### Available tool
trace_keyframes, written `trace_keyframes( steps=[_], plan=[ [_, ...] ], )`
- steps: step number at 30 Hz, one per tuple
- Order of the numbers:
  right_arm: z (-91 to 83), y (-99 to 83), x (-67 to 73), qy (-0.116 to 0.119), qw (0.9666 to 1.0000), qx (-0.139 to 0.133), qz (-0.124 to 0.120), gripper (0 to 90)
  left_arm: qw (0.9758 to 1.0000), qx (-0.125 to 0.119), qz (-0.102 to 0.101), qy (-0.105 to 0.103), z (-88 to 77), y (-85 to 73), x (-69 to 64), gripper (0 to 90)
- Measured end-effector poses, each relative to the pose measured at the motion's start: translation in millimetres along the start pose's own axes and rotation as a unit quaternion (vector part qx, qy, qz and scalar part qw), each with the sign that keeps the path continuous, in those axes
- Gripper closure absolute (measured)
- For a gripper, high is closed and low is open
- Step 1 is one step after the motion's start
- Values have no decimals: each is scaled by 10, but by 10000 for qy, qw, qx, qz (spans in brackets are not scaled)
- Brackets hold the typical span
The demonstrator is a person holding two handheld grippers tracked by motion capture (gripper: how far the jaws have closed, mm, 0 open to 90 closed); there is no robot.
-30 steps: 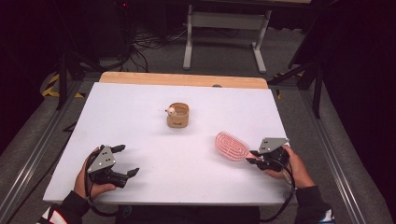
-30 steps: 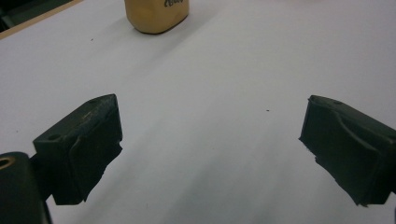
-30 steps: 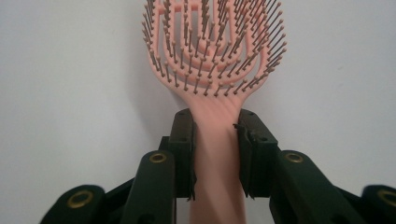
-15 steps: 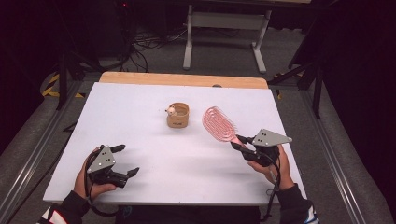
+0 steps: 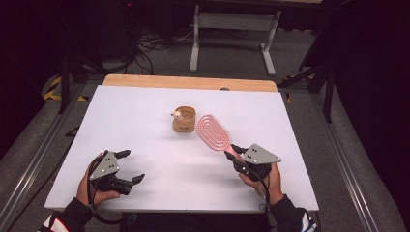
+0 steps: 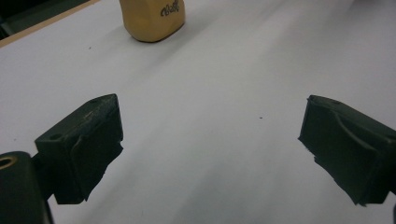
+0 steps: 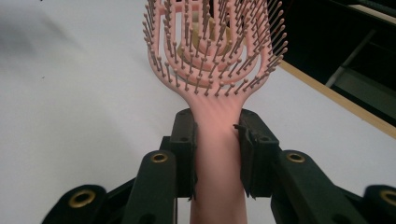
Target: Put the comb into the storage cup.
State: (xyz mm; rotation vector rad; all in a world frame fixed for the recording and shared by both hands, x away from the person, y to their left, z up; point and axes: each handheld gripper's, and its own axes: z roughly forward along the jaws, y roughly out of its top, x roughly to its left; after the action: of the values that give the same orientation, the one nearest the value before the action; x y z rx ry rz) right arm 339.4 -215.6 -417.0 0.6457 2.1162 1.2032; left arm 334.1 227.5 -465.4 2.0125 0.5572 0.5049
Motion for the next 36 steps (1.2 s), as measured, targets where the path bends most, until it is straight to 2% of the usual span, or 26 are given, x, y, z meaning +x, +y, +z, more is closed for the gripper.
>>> trace_keyframes(
  steps=[3,4,7,10,12,14,19,20,24,25,29,31,32,36],
  plan=[
    [35,-40,83,92,9999,-27,46,698,9998,-117,-163,-79,14,11,-14,82],
    [35,-40,83,92,9999,-27,46,698,9998,-117,-163,-79,14,11,-14,93],
    [69,-33,140,149,9999,-36,-16,698,9994,-161,-285,-121,59,35,-45,102],
    [83,-26,170,150,9999,-80,-20,698,9992,-192,-323,-158,87,65,-66,115],
    [68,-17,213,58,9996,-261,-81,698,9990,-228,-327,-202,102,80,-81,116],
    [64,9,234,170,9992,-345,-58,698,9991,-224,-303,-201,110,90,-95,118],
    [92,34,290,96,9991,-401,-80,698,9991,-209,-321,-182,105,80,-88,116],
    [99,39,288,147,9991,-402,-64,698,9990,-213,-333,-192,103,79,-83,116],
    [102,49,305,96,9986,-524,-28,698,9991,-211,-322,-192,102,82,-87,114],
    [95,58,323,23,9980,-635,-35,698,9989,-239,-345,-191,106,85,-86,114],
    [105,84,339,-48,9974,-712,-80,698,9989,-253,-351,-194,105,95,-81,114],
    [114,102,335,-75,9969,-781,-59,698,9987,-293,-377,-180,98,101,-76,114],
    [123,118,329,-176,9963,-843,-22,698,9987,-310,-367,-145,96,108,-68,112],
    [141,146,311,-218,9958,-883,21,698,9986,-365,-360,-145,117,148,-61,113]
  ],
)
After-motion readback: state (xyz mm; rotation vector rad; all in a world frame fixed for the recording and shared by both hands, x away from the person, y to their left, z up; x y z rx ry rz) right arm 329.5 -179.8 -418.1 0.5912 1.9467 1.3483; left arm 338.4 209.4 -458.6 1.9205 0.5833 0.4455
